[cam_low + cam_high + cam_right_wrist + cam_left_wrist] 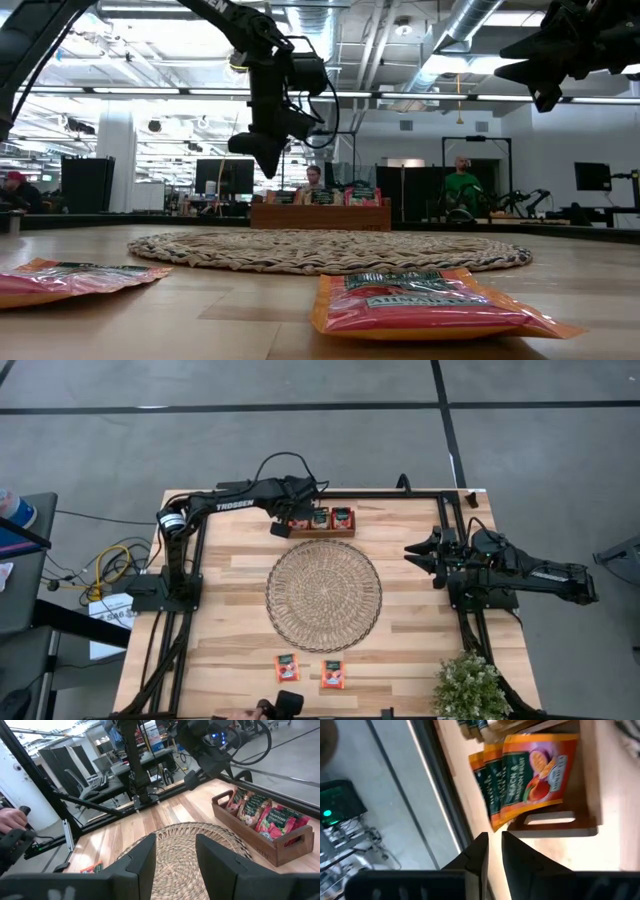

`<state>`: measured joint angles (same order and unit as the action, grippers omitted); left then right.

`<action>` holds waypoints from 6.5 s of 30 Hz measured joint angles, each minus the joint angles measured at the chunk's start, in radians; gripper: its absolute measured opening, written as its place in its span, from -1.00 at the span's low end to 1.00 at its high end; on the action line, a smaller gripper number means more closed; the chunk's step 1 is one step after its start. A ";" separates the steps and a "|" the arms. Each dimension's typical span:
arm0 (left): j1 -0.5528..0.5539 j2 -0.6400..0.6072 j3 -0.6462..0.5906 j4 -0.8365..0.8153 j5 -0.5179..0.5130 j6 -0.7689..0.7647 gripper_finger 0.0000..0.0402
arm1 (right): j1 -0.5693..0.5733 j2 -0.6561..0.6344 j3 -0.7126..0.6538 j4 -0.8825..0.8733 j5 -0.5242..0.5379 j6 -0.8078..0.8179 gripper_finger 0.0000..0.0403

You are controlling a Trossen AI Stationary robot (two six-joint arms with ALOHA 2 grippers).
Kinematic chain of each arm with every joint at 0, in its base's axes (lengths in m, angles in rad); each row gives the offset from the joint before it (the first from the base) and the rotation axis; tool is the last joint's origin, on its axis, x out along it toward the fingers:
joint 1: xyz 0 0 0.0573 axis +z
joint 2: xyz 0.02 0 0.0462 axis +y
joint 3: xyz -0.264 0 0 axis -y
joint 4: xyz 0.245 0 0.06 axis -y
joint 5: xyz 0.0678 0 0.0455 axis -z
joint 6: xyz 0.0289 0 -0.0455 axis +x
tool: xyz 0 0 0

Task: Pick & Place Tea
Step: Put the orange tea bag into the left section of the wooden organizer

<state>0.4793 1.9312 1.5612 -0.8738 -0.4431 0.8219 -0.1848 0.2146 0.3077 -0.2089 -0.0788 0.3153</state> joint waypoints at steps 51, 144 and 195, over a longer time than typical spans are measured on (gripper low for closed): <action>-0.787 -0.077 -0.009 -0.295 0.680 -1.262 -0.75 | 0.001 0.000 0.000 0.000 -0.038 0.000 -0.36; -1.005 0.116 -0.085 -0.014 0.463 -1.592 0.26 | 0.001 0.000 0.000 -0.053 -0.080 -0.006 -0.36; -0.979 0.075 -0.204 0.092 0.537 -1.669 -1.00 | 0.001 0.000 0.000 -0.053 -0.081 -0.010 -0.36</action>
<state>-0.4995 2.0060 1.3575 -0.7823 0.0941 -0.8471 -0.1841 0.2148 0.3073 -0.2619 -0.1600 0.3058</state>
